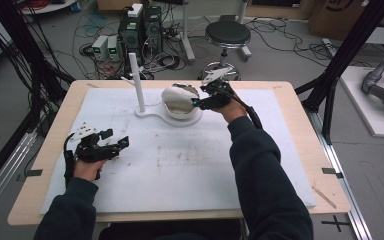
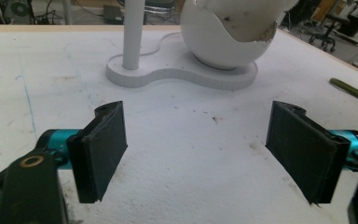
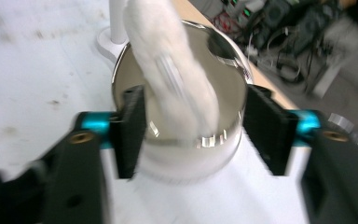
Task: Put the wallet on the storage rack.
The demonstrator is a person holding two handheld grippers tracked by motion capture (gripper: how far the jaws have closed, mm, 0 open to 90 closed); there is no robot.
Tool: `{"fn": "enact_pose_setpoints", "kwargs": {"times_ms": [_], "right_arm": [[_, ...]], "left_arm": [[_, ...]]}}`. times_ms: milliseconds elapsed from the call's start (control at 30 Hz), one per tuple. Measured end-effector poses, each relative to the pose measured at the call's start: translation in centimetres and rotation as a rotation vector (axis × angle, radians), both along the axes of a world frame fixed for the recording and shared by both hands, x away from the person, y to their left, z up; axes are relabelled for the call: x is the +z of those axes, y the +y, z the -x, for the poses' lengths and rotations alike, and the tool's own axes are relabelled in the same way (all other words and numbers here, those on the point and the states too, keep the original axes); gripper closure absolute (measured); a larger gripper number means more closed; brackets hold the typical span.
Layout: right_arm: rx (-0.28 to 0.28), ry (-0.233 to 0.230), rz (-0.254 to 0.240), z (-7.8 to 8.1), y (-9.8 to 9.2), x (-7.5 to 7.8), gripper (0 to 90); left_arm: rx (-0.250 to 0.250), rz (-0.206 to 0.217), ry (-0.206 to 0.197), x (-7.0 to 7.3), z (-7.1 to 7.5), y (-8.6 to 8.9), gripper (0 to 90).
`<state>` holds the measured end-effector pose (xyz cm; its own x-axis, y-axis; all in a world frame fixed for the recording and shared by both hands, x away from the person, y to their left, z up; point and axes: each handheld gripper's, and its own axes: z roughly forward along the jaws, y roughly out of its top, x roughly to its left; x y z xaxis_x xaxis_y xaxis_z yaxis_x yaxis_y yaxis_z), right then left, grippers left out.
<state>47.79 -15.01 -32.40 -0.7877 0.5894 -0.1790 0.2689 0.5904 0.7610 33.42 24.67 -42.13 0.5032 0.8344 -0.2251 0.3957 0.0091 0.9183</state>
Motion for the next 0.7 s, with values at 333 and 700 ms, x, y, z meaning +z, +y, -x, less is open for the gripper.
{"fn": "enact_pose_setpoints", "kwargs": {"times_ms": [333, 700], "right_arm": [[-0.170, -0.025, -0.134, 7.6, -7.4, -0.6, 27.2], [-0.301, 0.040, -0.111, 11.8, -12.5, -5.5, 27.1]], "left_arm": [[-0.008, -0.019, -0.036, 0.2, 0.1, 0.3, 18.6], [-0.011, -0.030, -0.034, 0.2, 0.3, 0.2, 18.9]]}}
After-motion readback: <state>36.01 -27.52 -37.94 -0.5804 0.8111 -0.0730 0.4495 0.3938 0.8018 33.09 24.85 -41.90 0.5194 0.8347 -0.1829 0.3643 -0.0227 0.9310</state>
